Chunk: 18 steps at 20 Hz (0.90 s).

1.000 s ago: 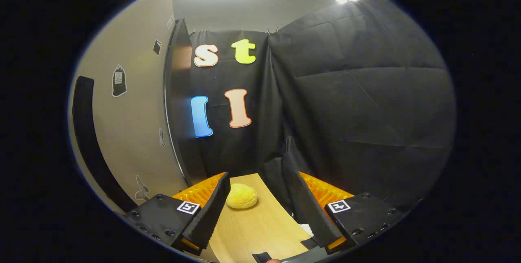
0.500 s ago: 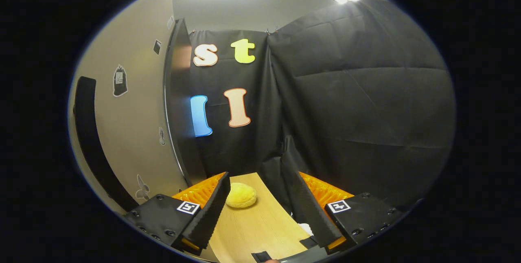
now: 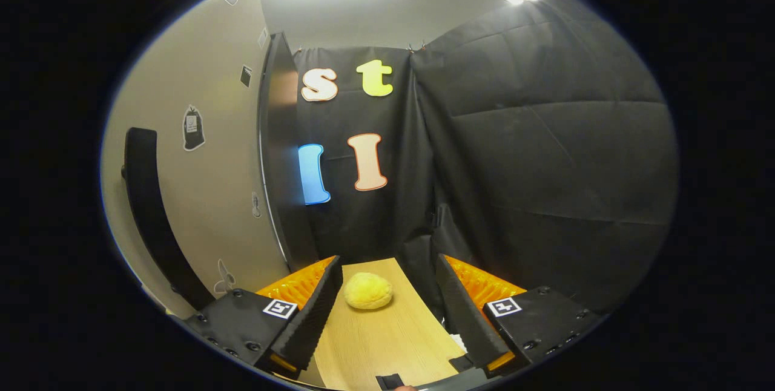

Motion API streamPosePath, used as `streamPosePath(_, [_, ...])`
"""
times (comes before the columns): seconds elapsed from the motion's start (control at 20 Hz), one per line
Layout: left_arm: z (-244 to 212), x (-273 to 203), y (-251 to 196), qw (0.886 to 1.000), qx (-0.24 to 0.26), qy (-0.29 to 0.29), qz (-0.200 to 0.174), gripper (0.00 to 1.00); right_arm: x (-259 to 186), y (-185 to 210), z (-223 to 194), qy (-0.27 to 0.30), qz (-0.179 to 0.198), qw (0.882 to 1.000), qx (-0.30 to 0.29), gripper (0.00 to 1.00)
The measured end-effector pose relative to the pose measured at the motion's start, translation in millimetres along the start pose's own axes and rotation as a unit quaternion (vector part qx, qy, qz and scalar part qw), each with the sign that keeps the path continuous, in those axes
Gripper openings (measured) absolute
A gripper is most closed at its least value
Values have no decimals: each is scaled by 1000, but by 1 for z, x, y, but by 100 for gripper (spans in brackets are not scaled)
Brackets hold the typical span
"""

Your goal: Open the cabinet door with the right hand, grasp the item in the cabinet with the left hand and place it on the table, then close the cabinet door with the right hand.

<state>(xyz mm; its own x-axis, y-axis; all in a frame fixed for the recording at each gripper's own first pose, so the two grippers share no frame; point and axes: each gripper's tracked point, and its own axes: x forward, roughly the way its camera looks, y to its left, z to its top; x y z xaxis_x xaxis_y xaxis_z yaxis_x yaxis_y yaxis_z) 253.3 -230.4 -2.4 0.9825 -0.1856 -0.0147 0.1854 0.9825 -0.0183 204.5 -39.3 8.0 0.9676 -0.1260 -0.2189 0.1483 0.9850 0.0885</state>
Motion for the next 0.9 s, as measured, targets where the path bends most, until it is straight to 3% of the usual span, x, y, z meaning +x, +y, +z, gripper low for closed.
streamPosePath(0.55, [-8,-90,45,998,4,5,61,48,-11,11,-4,1,64,998,-5,98])
streamPosePath(0.9, [-31,-145,66,996,5,13,84,48,-11,3,-16,-16,61,997,-34,98])
